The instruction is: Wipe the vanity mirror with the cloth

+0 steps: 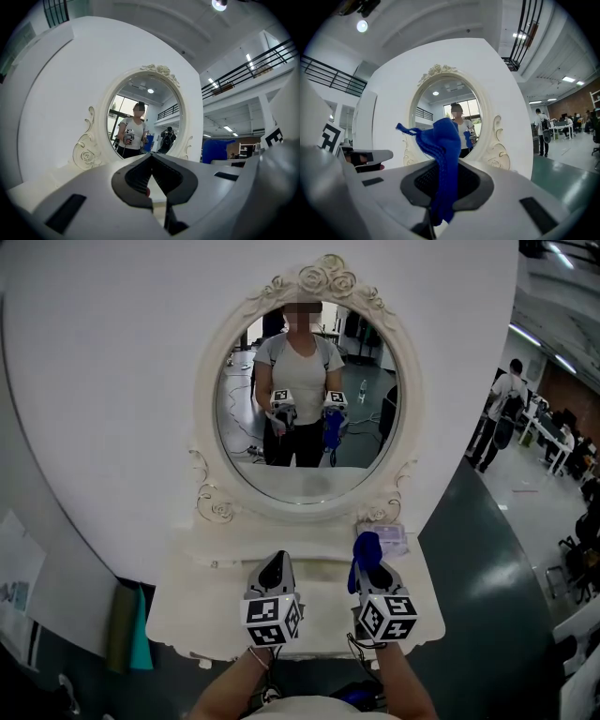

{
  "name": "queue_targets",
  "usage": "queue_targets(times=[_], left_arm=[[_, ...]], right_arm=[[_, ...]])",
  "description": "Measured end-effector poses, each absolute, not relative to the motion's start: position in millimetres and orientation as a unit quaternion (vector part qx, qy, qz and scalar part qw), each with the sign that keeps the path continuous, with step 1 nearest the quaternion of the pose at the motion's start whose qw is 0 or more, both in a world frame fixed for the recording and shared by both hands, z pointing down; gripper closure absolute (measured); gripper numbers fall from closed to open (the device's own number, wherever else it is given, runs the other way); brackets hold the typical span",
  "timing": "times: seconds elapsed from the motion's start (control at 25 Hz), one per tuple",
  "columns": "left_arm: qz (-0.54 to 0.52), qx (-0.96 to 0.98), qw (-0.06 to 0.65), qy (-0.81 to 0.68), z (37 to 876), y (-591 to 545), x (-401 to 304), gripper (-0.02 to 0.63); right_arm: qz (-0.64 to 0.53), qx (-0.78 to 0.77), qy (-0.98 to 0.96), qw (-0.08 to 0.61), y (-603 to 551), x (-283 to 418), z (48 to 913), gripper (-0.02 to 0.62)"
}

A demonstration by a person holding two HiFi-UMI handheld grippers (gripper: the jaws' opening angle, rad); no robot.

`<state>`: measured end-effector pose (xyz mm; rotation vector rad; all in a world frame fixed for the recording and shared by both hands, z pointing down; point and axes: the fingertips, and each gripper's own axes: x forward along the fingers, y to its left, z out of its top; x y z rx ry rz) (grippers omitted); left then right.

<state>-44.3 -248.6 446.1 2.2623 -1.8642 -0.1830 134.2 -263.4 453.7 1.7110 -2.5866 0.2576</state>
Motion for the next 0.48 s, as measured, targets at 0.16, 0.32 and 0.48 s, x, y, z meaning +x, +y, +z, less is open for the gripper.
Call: queue_targets(times=[0.16,0.32,0.48], left_arm=[[-0.056,0.766,0.104,-0.632,449.0,-248.9,-43.6,0.601],[-0.053,0.765,0.105,-0.633,451.5,-247.4,-43.9,0.601],[-0.055,0.765,0.105,-0.633,451.1,-247.3,-44.4,0.601]], right_arm=[[0.089,0.550,-0.830,0.013,-262.7,136.0,456.3,0.534],[0.087,0.554,-0.828,0.015,-259.5,138.1,456.4,0.534],[0.083,0.555,-0.828,0.015,-257.1,138.0,454.5,0.534]])
